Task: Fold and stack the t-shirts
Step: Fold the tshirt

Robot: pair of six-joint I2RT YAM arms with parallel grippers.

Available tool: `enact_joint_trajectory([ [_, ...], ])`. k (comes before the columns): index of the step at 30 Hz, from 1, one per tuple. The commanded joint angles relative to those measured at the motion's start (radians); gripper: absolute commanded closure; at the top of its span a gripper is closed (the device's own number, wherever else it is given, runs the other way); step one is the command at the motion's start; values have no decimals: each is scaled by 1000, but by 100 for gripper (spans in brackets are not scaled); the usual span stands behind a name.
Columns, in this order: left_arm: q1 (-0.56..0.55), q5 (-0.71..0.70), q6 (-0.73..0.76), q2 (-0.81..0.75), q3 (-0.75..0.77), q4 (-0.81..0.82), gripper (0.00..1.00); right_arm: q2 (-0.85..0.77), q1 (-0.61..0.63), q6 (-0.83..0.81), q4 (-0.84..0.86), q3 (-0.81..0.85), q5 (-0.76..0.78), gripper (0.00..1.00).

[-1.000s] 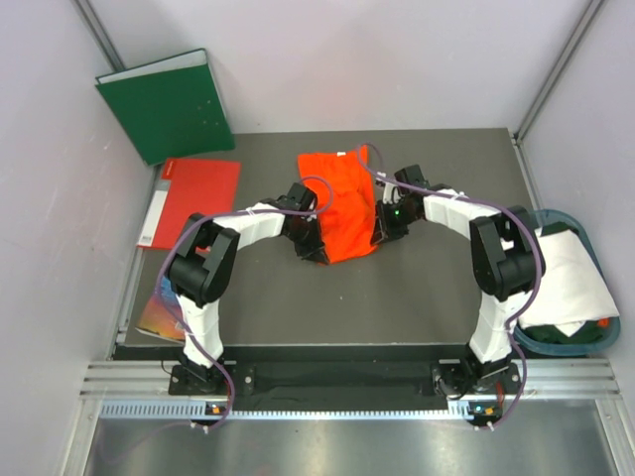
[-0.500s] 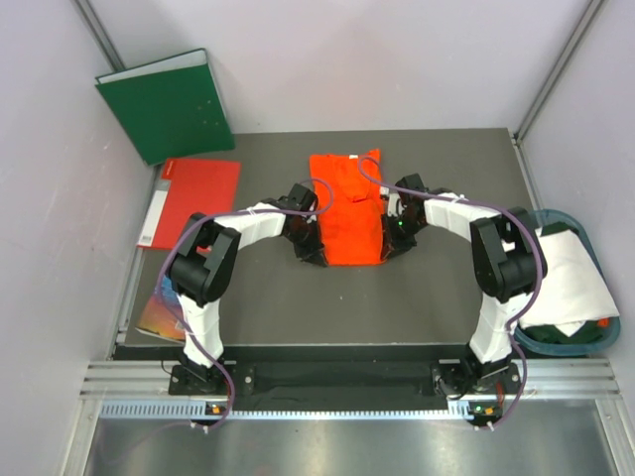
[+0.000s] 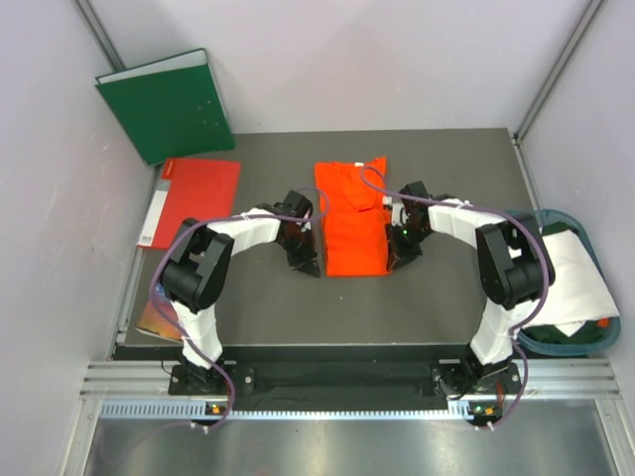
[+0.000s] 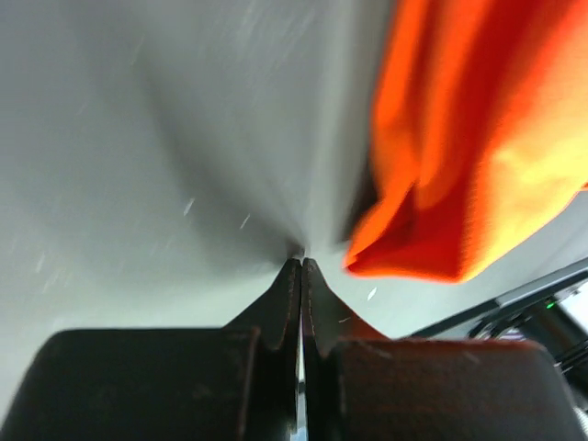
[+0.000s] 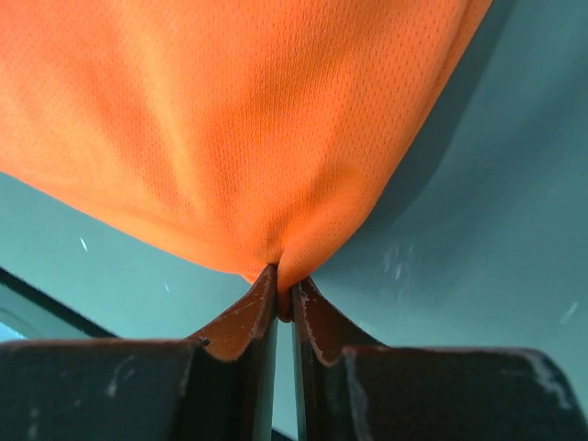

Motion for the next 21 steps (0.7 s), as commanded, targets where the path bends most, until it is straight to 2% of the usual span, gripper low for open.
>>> enact_joint_trajectory([
  [1,-5,-28,36,-106,-47,-96,100,-79,14,-22,-85,-64,-6,91],
  [2,-7,-33,41,-137,-52,-102,96,-88,19,-16,-83,-75,-8,91],
  [3,-8,-37,44,-154,-65,-104,83,-97,20,-15,-80,-92,-6,91],
  [4,-8,-44,42,-174,-76,-94,52,-99,22,-12,-76,-99,-6,91],
  [6,-8,-51,38,-226,-114,-65,31,-101,20,-4,-68,-115,-8,91],
  [7,-8,-48,33,-237,-125,-33,25,-99,22,-1,-60,-118,-8,91],
  [10,-19,-21,21,-244,-147,10,27,-94,25,4,-50,-123,-11,91],
  [14,-79,-8,11,-191,-142,79,39,-88,25,2,-44,-121,-11,91],
  [21,-157,-10,-18,-94,-99,142,41,-88,28,2,-37,-123,-11,91],
])
